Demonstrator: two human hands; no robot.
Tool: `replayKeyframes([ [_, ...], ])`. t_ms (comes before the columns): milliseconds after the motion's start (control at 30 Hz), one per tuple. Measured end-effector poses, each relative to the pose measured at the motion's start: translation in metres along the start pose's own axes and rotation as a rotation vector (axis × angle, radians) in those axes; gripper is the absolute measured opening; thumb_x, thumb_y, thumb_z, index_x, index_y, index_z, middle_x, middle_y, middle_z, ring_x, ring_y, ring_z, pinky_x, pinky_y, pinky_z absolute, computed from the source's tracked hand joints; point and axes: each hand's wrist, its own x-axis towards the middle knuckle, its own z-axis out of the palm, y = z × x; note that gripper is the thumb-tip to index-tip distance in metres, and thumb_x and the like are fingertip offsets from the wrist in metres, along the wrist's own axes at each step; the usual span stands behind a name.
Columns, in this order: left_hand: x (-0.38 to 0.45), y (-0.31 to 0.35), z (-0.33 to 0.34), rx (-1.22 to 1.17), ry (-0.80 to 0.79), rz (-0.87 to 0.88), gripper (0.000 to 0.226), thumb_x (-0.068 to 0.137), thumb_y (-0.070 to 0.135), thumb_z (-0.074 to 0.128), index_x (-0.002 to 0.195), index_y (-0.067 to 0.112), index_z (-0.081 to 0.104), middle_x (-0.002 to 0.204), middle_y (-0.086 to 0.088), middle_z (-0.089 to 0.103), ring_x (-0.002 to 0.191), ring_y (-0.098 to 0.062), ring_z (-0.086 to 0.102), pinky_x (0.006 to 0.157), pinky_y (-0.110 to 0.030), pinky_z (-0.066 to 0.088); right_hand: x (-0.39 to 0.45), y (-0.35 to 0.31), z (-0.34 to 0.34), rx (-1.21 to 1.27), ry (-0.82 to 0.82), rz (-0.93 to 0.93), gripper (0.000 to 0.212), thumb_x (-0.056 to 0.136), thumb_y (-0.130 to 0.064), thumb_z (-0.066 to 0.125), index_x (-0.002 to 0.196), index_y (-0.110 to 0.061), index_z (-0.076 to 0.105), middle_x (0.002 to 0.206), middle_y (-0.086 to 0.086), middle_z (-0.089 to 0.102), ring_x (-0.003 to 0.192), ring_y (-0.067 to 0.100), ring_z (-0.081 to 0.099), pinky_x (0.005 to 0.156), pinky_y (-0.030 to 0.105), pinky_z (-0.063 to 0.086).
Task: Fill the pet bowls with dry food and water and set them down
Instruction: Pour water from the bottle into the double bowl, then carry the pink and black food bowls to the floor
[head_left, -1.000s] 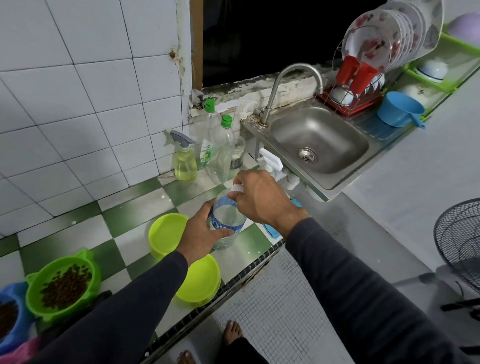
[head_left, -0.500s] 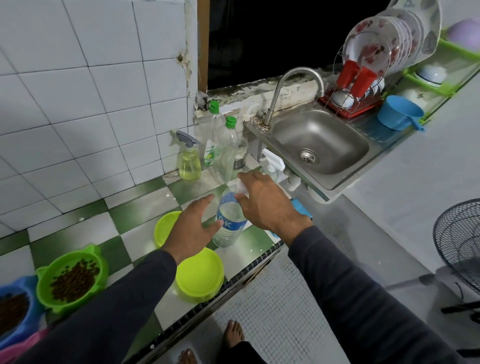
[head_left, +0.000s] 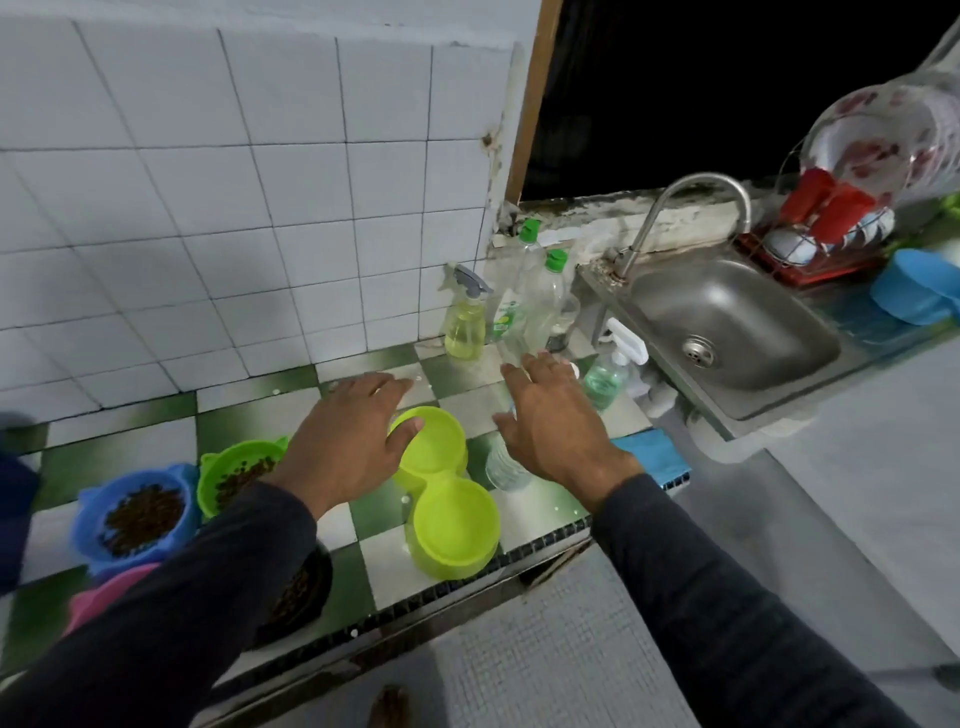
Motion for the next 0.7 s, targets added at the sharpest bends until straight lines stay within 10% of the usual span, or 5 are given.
replayKeyframes([
  [500, -0.147, -0.032, -0.04, 0.054, 0.083, -0.338, 0.042, 0.103, 0.036, 0.053, 0.138, 0.014, 0.057, 0.139, -0.011, 0.06, 0.124, -0.031, 0.055, 0.106, -0.048, 0.044, -0.036, -0.096, 0.02, 0.171, -0.139, -0.287, 0.052, 0.098, -0.032, 0.057, 0.143, -0.007, 0.046, 0.144, 0.017, 0.05, 0.135, 0.034, 0.04, 0.114, 0.038, 0.03],
  [700, -0.2, -0.067, -0.038, 0.086, 0.081, -0.407, 0.063, 0.095, 0.052, 0.028, 0.134, 0.015, 0.06, 0.133, -0.007, 0.063, 0.12, -0.028, 0.057, 0.101, -0.047, 0.05, -0.052, -0.146, 0.038, 0.189, -0.169, -0.379, 0.054, 0.096, -0.034, 0.059, 0.14, -0.006, 0.049, 0.139, 0.017, 0.053, 0.131, 0.035, 0.044, 0.113, 0.041, 0.033],
])
